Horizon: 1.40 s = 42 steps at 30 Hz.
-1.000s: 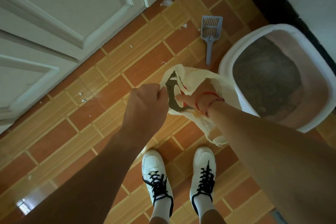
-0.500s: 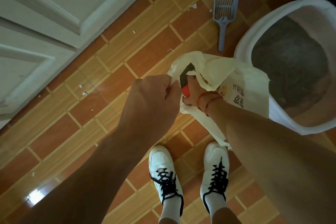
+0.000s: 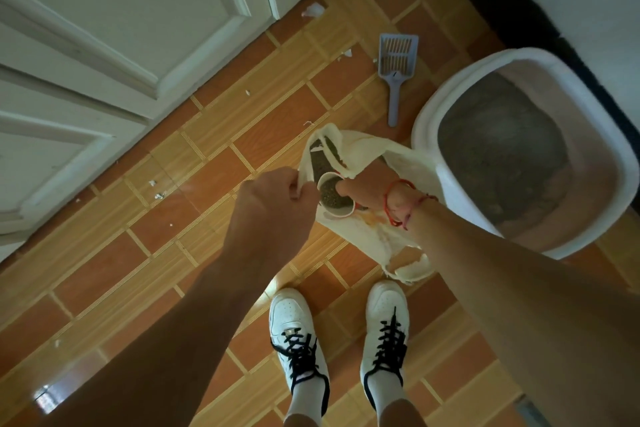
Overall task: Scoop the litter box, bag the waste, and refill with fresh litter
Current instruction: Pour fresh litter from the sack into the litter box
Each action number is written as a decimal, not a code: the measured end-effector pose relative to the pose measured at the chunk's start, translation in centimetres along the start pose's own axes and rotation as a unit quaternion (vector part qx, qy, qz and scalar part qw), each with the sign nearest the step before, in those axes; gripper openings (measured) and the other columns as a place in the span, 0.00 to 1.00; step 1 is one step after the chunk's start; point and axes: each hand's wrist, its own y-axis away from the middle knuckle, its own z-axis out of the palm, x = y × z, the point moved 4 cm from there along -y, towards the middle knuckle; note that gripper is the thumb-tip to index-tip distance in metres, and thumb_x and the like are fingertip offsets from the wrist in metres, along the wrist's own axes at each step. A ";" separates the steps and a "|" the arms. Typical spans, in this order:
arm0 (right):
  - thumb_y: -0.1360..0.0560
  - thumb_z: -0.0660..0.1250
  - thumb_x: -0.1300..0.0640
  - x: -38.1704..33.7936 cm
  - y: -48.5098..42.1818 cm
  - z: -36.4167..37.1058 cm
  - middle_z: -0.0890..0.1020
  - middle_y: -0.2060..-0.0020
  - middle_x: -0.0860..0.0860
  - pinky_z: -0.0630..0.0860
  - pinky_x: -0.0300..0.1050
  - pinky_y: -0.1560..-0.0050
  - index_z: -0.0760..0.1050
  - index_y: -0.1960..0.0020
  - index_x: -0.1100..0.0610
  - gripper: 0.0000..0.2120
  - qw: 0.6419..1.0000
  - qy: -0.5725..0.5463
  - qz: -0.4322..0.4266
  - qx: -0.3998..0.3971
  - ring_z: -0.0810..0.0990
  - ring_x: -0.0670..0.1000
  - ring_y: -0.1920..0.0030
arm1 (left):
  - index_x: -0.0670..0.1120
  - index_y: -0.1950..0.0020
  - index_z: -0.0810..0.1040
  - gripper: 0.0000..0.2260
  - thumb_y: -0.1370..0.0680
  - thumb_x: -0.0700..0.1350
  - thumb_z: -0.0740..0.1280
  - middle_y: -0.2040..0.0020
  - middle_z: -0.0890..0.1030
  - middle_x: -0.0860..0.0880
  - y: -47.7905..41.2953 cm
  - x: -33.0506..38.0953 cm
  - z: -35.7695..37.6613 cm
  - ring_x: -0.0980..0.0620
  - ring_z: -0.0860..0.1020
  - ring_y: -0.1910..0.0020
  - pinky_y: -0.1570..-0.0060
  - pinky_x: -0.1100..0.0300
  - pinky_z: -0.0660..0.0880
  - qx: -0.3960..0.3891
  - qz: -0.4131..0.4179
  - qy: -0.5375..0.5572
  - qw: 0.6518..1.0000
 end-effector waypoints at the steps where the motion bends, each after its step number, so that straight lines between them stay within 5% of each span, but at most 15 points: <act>1: 0.32 0.64 0.56 -0.2 0.4 -0.2 0.74 0.72 0.48 0.66 0.41 0.67 0.68 0.68 0.54 0.08 1.000 -0.006 -0.012 0.021 0.70 0.49 0.70 | 0.42 0.66 0.73 0.13 0.22 0.42 0.64 0.73 0.75 0.49 0.1 0.3 0.0 0.56 0.69 0.76 0.78 0.66 0.66 -0.005 -0.009 -0.004 1.000; 3: 0.31 0.66 0.58 0.2 1.0 -0.5 0.78 0.66 0.49 0.70 0.41 0.66 0.75 0.62 0.56 0.02 0.999 -0.049 -0.022 0.009 0.77 0.50 0.65 | 0.45 0.65 0.71 0.11 0.22 0.41 0.64 0.72 0.73 0.54 0.5 0.8 -0.2 0.56 0.70 0.76 0.76 0.72 0.67 -0.005 -0.022 -0.008 1.000; 7: 0.31 0.66 0.60 -0.7 5.0 -2.4 0.80 0.60 0.55 0.77 0.45 0.59 0.79 0.48 0.63 0.13 0.992 -0.111 -0.053 -0.016 0.79 0.52 0.60 | 0.46 0.65 0.74 0.12 0.22 0.40 0.64 0.74 0.73 0.54 1.1 1.3 -0.3 0.58 0.71 0.78 0.77 0.72 0.66 -0.004 -0.063 -0.003 0.998; 11: 0.29 0.67 0.62 -1.1 8.9 -3.9 0.81 0.55 0.55 0.79 0.51 0.48 0.78 0.46 0.60 0.12 0.979 -0.179 -0.091 -0.033 0.80 0.53 0.54 | 0.40 0.64 0.78 0.12 0.21 0.40 0.62 0.72 0.75 0.43 0.9 1.0 -0.7 0.59 0.69 0.77 0.76 0.67 0.65 0.011 -0.111 0.018 0.994; 14: 0.29 0.68 0.63 -0.9 10.8 -5.0 0.80 0.52 0.50 0.81 0.52 0.46 0.76 0.45 0.50 0.15 0.961 -0.252 -0.098 -0.053 0.81 0.54 0.48 | 0.35 0.59 0.80 0.13 0.20 0.41 0.61 0.62 0.79 0.32 0.6 0.7 -0.6 0.48 0.70 0.70 0.70 0.57 0.66 0.026 -0.132 0.034 0.990; 20: 0.27 0.68 0.67 0.2 12.8 -8.0 0.83 0.49 0.56 0.81 0.49 0.47 0.77 0.44 0.53 0.15 0.914 -0.384 -0.100 -0.087 0.84 0.55 0.48 | 0.34 0.60 0.77 0.14 0.19 0.40 0.60 0.68 0.74 0.40 0.5 1.5 0.0 0.50 0.68 0.72 0.77 0.63 0.63 0.032 -0.125 0.003 0.992; 22: 0.27 0.68 0.66 0.9 13.0 -9.2 0.83 0.47 0.57 0.80 0.51 0.45 0.77 0.39 0.57 0.17 0.901 -0.415 -0.106 -0.068 0.84 0.55 0.48 | 0.32 0.62 0.75 0.15 0.19 0.39 0.60 0.70 0.71 0.42 0.8 2.0 0.2 0.52 0.66 0.73 0.80 0.67 0.60 0.040 -0.121 -0.029 0.991; 26: 0.25 0.67 0.63 2.9 13.5 -12.0 0.83 0.50 0.57 0.79 0.51 0.43 0.79 0.45 0.54 0.10 0.883 -0.458 -0.102 -0.020 0.83 0.54 0.51 | 0.31 0.66 0.72 0.19 0.18 0.41 0.60 0.73 0.67 0.44 0.9 2.4 0.9 0.49 0.65 0.72 0.73 0.58 0.59 0.051 -0.101 -0.049 0.992; 34: 0.26 0.71 0.52 10.3 13.0 -15.7 0.83 0.47 0.59 0.80 0.52 0.44 0.81 0.45 0.53 0.11 0.881 -0.461 -0.039 0.100 0.84 0.56 0.47 | 0.41 0.73 0.63 0.22 0.18 0.41 0.60 0.75 0.62 0.47 0.4 4.0 2.7 0.49 0.62 0.73 0.70 0.56 0.57 0.056 -0.098 -0.053 0.992; 42: 0.32 0.73 0.44 20.9 11.8 -17.6 0.80 0.49 0.52 0.84 0.49 0.56 0.78 0.46 0.54 0.20 0.850 -0.435 0.132 0.265 0.80 0.52 0.50 | 0.41 0.73 0.66 0.21 0.18 0.41 0.60 0.75 0.66 0.44 -0.6 4.6 4.7 0.46 0.66 0.73 0.71 0.56 0.60 0.066 -0.079 -0.079 0.992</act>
